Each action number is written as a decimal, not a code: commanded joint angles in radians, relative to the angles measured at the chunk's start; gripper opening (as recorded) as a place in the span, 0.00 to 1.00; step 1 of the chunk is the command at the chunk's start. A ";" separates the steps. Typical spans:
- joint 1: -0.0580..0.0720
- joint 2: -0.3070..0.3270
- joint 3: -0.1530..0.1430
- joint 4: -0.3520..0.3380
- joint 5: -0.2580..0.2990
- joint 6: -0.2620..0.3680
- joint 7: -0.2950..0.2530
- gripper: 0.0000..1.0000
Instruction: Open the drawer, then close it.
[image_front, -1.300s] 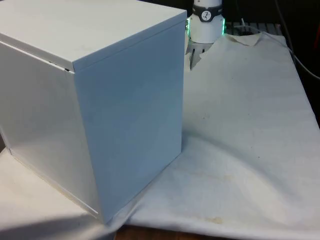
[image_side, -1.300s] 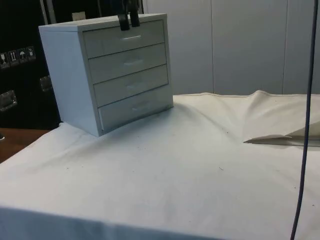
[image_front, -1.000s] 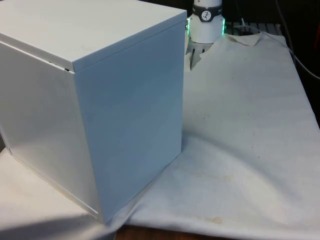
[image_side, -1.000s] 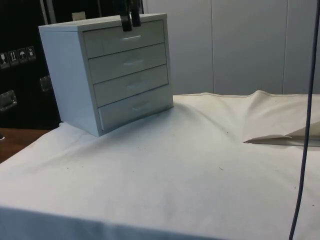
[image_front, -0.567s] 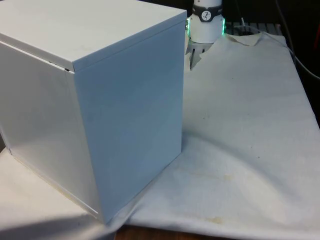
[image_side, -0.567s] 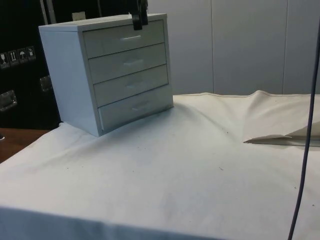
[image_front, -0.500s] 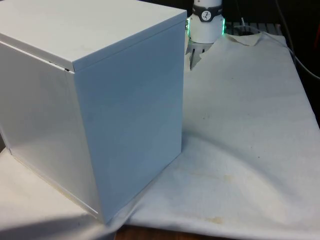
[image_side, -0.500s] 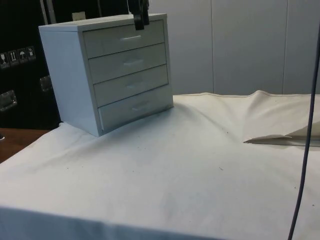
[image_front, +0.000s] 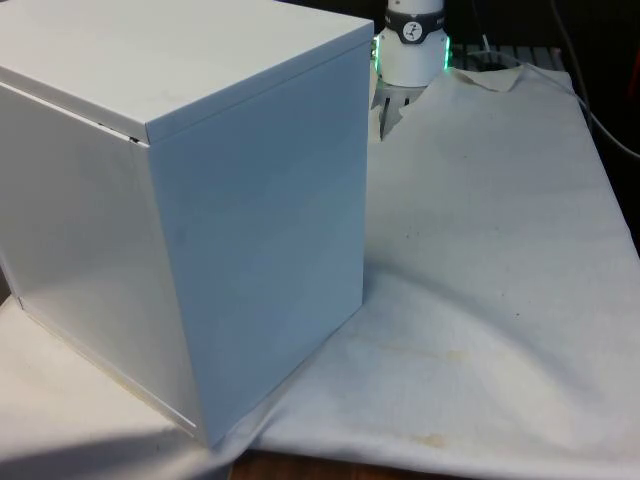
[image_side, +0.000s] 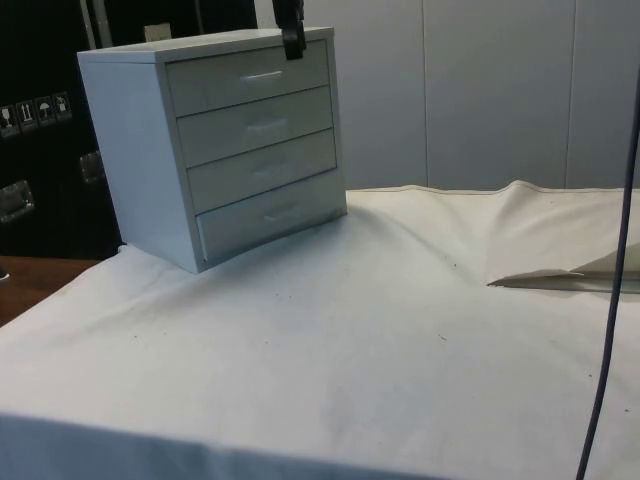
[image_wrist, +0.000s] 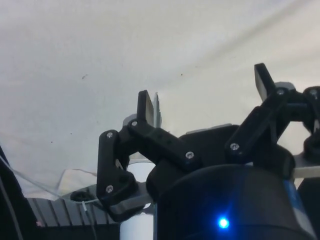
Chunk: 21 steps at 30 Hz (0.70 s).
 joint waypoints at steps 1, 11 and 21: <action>0.000 -0.007 0.001 -0.007 -0.011 0.006 -0.008 1.00; -0.002 0.002 -0.005 -0.004 -0.024 0.011 -0.075 1.00; -0.003 0.008 -0.009 -0.003 -0.048 0.020 -0.137 1.00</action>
